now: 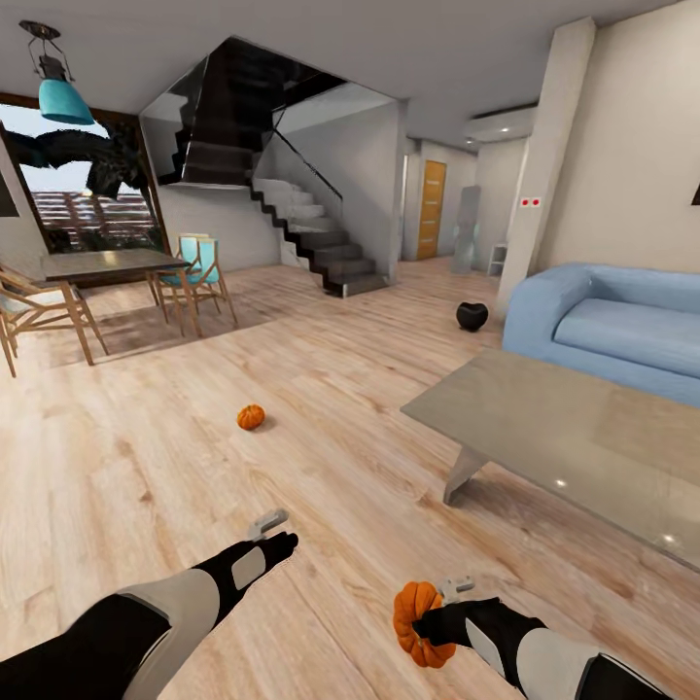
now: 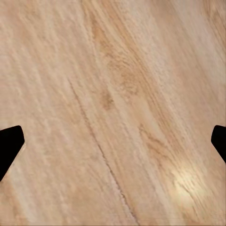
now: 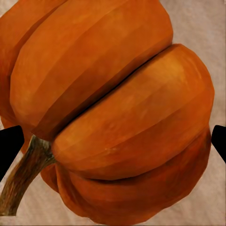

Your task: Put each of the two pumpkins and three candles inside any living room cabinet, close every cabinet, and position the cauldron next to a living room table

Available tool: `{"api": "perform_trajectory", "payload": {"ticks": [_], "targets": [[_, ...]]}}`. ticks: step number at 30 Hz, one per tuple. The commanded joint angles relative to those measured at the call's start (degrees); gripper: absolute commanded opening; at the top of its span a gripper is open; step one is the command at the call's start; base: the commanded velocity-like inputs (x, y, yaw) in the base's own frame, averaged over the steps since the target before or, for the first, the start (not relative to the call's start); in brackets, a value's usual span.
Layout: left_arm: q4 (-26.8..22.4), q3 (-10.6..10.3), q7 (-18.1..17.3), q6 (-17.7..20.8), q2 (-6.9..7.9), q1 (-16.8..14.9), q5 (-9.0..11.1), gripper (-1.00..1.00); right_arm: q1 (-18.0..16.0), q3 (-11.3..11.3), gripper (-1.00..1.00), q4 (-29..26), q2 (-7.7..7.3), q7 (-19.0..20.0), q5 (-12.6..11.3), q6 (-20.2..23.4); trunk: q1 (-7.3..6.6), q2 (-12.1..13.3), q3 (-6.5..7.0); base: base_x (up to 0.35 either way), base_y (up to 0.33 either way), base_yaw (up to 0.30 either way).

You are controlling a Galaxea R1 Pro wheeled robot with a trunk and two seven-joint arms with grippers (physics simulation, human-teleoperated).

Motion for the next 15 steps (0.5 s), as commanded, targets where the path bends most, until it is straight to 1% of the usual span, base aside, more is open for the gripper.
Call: {"api": "perform_trajectory", "payload": {"ticks": [1,15], "targets": [[0.05,-0.48,0.11,0.15,-0.02,-0.05,0.44,1.00,-0.06,0.30,-1.00,0.01,0.00,0.30,-0.69,0.21,0.01,-0.02,-0.05,0.245,0.225,0.000],[0.05,-0.48,0.11,0.15,-0.02,-0.05,0.44,1.00,-0.06,0.30,-1.00,0.01,0.00,0.45,-0.76,0.21,0.01,-0.02,-0.05,0.246,0.224,0.000]]}}
